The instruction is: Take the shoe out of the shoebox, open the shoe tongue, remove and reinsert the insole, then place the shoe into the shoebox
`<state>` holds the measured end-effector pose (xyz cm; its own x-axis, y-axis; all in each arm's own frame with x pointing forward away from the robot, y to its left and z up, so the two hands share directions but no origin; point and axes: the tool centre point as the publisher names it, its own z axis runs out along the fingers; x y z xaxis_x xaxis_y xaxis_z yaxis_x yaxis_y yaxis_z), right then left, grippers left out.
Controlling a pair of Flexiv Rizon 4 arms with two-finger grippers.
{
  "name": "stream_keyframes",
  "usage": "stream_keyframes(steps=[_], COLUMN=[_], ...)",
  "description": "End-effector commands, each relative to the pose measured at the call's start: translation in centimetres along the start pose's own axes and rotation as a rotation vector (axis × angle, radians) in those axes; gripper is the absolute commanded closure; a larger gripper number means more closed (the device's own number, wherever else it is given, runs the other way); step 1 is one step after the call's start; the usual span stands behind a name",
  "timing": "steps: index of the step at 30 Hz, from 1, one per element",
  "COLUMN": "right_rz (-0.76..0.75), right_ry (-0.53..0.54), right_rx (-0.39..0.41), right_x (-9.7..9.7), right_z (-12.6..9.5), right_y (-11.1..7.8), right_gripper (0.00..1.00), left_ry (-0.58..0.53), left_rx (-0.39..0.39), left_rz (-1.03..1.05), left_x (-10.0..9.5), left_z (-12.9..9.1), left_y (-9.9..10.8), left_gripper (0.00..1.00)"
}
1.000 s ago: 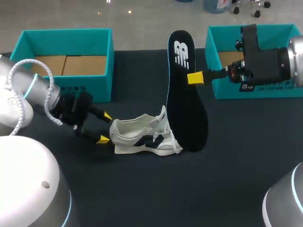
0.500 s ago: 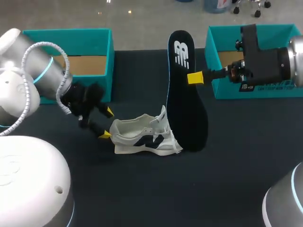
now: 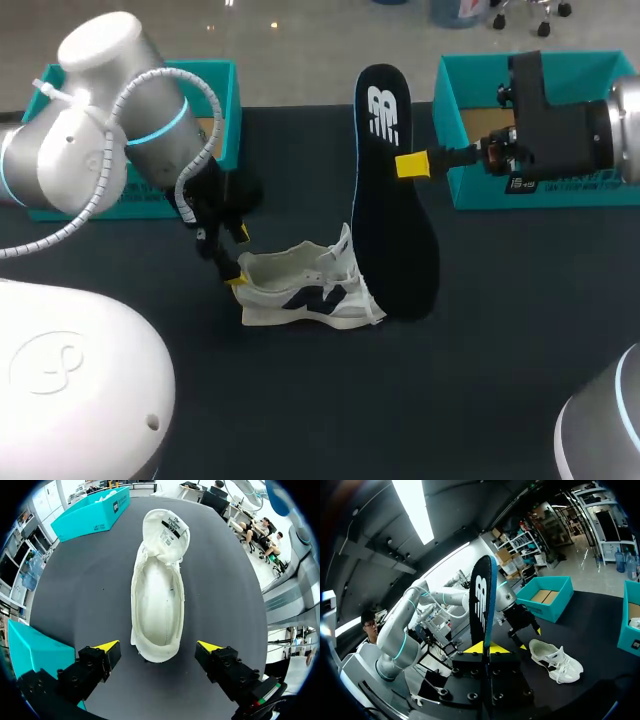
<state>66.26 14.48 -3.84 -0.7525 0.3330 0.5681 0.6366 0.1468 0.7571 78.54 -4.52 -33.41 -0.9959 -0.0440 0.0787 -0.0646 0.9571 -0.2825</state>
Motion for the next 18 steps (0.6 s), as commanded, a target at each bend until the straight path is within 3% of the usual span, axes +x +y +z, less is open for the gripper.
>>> stream_keyframes(steps=[1,18], right_rz=[0.001,0.001], right_ry=[0.001,0.001], right_rx=[0.001,0.001], right_x=[-0.1,-0.1], right_z=[0.3,0.3], right_y=[0.1,0.1], right_gripper=[1.00,1.00], left_ry=[-0.030,-0.078], left_rx=[-0.177,-0.226], left_rz=[0.023,0.085], left_x=[0.4,0.2], left_z=[0.0,0.6], left_y=[-0.5,-1.6], left_gripper=[0.00,0.00])
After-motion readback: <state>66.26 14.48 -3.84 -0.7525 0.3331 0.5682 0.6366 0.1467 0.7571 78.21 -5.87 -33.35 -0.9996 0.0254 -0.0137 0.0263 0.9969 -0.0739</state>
